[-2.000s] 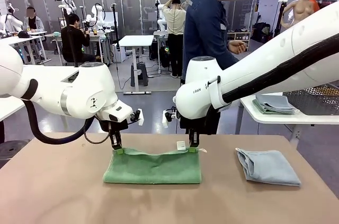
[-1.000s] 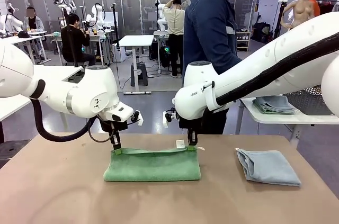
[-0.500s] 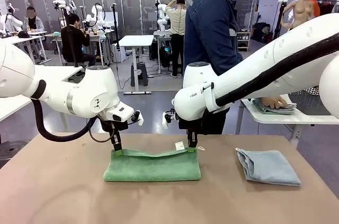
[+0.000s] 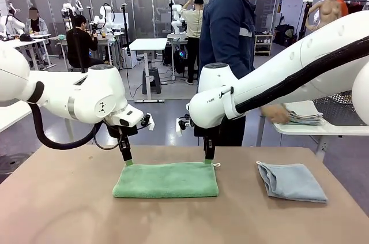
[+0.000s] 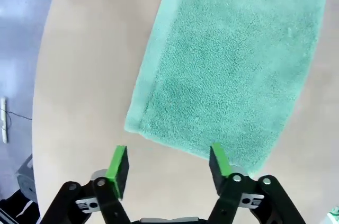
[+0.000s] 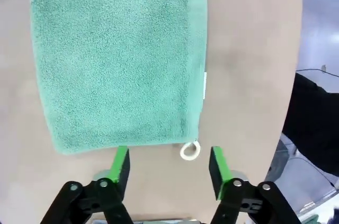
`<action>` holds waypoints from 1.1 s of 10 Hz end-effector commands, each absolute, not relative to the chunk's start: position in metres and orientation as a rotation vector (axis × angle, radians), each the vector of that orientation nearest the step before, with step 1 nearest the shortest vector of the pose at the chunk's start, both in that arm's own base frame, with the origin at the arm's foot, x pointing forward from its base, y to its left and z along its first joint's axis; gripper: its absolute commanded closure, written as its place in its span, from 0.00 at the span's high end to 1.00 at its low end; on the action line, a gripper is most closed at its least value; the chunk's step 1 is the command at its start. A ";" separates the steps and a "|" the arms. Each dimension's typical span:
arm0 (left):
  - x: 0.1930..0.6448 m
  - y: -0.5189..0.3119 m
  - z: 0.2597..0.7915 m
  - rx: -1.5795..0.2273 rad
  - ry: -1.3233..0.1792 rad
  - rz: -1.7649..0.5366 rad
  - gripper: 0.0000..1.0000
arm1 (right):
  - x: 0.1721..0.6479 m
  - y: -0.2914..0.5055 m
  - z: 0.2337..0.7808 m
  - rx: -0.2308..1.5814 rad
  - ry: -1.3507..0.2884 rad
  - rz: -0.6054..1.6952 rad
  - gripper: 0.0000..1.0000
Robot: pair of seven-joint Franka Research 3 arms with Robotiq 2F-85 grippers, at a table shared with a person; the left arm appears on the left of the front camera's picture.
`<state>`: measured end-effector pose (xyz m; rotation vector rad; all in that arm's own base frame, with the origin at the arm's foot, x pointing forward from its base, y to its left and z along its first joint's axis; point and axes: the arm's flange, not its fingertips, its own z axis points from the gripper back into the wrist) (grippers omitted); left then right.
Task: Fold the towels and place them in the basket.
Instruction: When a person lays out a Towel with hook on the table, fold it in half twice.
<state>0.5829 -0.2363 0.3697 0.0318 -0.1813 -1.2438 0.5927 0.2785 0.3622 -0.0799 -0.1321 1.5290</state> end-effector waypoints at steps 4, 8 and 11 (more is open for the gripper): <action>0.558 -0.219 0.376 -0.034 -0.209 -1.312 1.00 | 0.584 0.277 0.367 -0.103 -0.125 1.481 1.00; 0.569 -0.229 0.379 0.024 -0.199 -1.251 1.00 | 0.591 0.278 0.370 -0.087 -0.141 1.523 1.00; 0.569 -0.229 0.379 0.024 -0.199 -1.251 1.00 | 0.591 0.278 0.370 -0.087 -0.141 1.523 1.00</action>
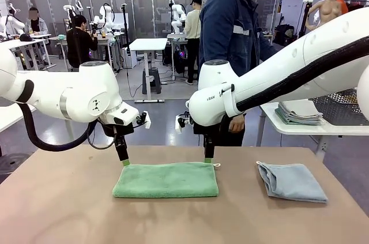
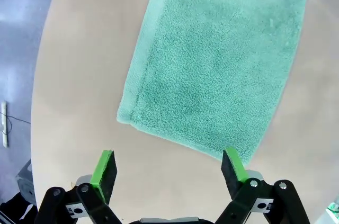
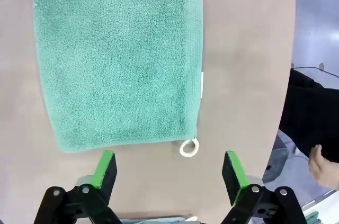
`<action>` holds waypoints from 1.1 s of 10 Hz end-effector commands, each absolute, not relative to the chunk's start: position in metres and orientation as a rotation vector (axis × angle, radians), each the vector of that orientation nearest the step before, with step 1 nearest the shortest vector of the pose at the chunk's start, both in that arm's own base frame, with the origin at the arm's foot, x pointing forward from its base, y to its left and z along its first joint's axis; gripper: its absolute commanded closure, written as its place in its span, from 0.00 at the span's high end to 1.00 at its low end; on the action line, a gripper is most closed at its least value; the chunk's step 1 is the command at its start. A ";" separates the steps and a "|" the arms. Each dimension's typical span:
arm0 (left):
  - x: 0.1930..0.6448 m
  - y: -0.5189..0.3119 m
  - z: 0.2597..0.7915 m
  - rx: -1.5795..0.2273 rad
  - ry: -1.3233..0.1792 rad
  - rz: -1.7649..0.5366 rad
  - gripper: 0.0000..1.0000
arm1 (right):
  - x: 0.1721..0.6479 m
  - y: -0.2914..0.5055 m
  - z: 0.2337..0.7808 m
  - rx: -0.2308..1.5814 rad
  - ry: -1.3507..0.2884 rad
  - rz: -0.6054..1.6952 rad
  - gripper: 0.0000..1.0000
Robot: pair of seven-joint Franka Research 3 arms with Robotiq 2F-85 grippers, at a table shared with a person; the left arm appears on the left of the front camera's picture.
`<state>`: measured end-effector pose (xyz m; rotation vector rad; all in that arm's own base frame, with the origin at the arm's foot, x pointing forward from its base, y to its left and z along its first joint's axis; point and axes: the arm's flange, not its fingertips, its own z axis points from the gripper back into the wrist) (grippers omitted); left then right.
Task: Fold the towels and place them in the basket.
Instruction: When a person lays out a Towel with hook on the table, fold it in half twice.
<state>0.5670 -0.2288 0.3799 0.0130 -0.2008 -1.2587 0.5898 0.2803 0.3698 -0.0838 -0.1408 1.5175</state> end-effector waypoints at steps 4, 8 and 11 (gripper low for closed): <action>0.538 -0.226 0.402 0.028 -0.223 -1.194 1.00 | 0.581 0.278 0.364 -0.168 -0.146 1.206 1.00; 0.506 -0.208 0.442 -0.083 -0.236 -0.992 1.00 | 0.558 0.269 0.372 -0.107 -0.130 0.745 1.00; 0.442 -0.192 0.512 -0.082 -0.346 -0.798 1.00 | 0.540 0.272 0.354 -0.076 -0.062 0.277 1.00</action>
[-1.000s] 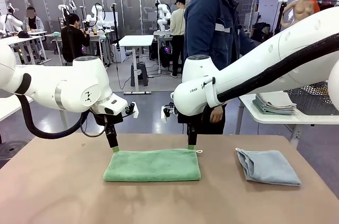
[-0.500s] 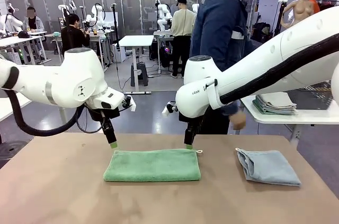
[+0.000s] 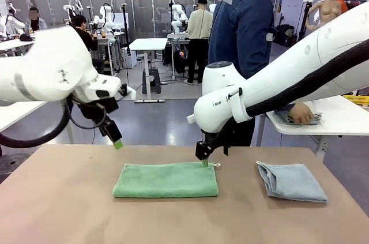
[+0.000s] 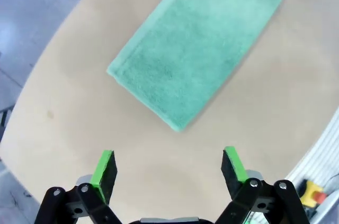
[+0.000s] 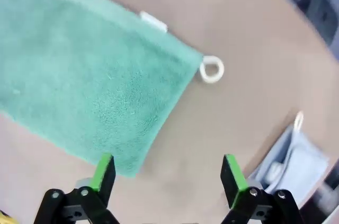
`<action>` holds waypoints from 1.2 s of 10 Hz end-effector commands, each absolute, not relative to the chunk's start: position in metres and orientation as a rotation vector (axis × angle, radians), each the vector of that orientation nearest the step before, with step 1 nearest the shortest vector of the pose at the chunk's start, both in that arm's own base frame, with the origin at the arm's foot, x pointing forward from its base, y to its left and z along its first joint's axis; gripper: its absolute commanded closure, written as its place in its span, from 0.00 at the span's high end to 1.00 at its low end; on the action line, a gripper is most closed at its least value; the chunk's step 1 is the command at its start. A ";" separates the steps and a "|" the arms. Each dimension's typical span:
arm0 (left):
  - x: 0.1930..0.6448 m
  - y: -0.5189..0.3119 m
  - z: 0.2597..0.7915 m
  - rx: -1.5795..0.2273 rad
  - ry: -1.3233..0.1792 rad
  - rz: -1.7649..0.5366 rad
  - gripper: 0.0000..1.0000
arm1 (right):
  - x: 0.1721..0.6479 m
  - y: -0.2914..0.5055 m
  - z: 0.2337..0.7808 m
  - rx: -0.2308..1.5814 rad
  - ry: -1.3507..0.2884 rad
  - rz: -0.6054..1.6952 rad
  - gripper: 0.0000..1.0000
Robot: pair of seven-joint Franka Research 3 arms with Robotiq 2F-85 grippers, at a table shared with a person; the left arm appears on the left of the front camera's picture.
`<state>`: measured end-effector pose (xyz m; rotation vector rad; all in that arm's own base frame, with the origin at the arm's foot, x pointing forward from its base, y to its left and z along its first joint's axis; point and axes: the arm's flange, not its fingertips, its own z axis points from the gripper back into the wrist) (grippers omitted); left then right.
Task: Fold the towels and place them in the basket.
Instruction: When a person lays out a Towel with hook on the table, fold it in half twice.
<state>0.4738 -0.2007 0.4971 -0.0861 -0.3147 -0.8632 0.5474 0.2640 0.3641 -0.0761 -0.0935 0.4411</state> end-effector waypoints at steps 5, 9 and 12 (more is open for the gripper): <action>0.360 -0.164 0.601 -0.053 -0.452 -0.569 1.00 | 0.543 0.259 0.319 0.096 -0.074 -0.063 1.00; 0.360 -0.161 0.616 -0.077 -0.475 -0.573 1.00 | 0.550 0.256 0.322 0.090 -0.047 -0.032 1.00; 0.354 -0.157 0.615 -0.090 -0.481 -0.575 1.00 | 0.550 0.255 0.320 0.090 -0.053 -0.043 1.00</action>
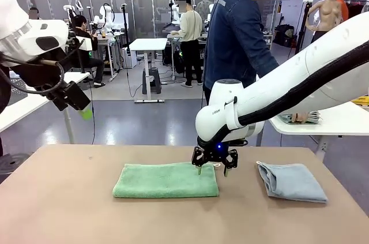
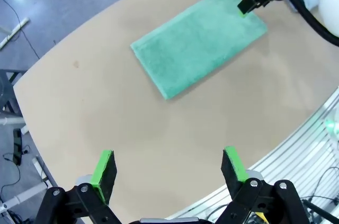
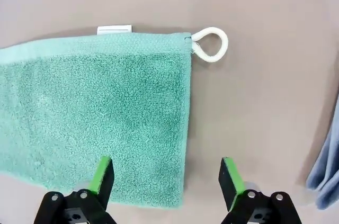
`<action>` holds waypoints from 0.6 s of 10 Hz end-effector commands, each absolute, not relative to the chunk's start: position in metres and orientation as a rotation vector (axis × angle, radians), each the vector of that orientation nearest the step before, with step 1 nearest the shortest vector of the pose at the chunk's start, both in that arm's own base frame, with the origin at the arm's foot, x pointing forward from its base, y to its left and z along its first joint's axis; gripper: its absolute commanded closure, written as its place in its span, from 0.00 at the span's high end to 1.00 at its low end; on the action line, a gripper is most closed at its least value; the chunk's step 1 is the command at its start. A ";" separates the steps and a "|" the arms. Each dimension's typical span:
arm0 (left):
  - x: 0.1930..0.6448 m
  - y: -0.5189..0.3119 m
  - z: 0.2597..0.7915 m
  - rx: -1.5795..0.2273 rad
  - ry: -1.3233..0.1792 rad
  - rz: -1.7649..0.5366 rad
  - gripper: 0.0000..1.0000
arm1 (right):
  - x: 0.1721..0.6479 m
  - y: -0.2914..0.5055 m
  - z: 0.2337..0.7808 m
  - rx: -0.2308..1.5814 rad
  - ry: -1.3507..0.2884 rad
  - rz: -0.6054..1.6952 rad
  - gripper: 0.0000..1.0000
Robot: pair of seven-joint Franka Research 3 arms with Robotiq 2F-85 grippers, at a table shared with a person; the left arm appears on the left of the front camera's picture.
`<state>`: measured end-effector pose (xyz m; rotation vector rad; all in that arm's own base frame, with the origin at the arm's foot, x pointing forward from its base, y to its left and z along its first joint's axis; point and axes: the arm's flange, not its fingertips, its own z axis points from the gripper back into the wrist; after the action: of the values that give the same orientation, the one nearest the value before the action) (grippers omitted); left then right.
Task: Fold the towels and place them in the basket.
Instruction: When a person lays out a Towel with hook on the table, fold it in half twice.
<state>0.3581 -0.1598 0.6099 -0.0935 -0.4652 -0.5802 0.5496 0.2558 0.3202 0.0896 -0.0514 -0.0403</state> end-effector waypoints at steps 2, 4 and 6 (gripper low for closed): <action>0.338 -0.148 0.647 -0.036 -0.711 -0.697 1.00 | 0.551 0.256 0.311 0.027 -0.048 0.001 1.00; 0.299 -0.118 0.696 -0.007 -0.857 -0.789 1.00 | 0.554 0.249 0.304 0.050 -0.046 -0.029 1.00; 0.273 -0.096 0.735 -0.068 -0.819 -0.779 1.00 | 0.560 0.244 0.300 0.060 -0.048 -0.046 1.00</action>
<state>0.2775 -0.1027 0.7305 -0.0338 -0.8682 -0.7731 0.5540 0.2441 0.3016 0.0479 -0.0319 -0.0339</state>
